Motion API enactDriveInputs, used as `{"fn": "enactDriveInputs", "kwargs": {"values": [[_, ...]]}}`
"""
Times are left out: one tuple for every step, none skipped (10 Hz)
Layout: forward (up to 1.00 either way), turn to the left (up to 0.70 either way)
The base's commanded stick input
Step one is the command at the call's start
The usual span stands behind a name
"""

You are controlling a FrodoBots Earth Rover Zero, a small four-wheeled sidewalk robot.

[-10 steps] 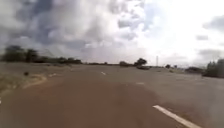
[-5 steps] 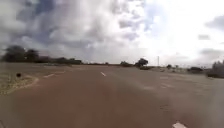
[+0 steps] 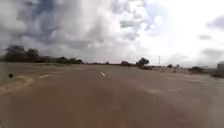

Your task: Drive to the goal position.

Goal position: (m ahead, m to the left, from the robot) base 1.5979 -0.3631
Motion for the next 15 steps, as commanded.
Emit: {"fn": "enactDriveInputs", "kwargs": {"values": [[1.0,0.12],[1.0,0.32],[1.0,0.4],[1.0,0.4],[1.0,0.4],[1.0,0.4],[1.0,0.0],[1.0,0.0],[1.0,0.0],[1.0,0.0],[1.0,0.0],[1.0,0.0],[1.0,0.0],[1.0,0.0],[1.0,0.0]]}}
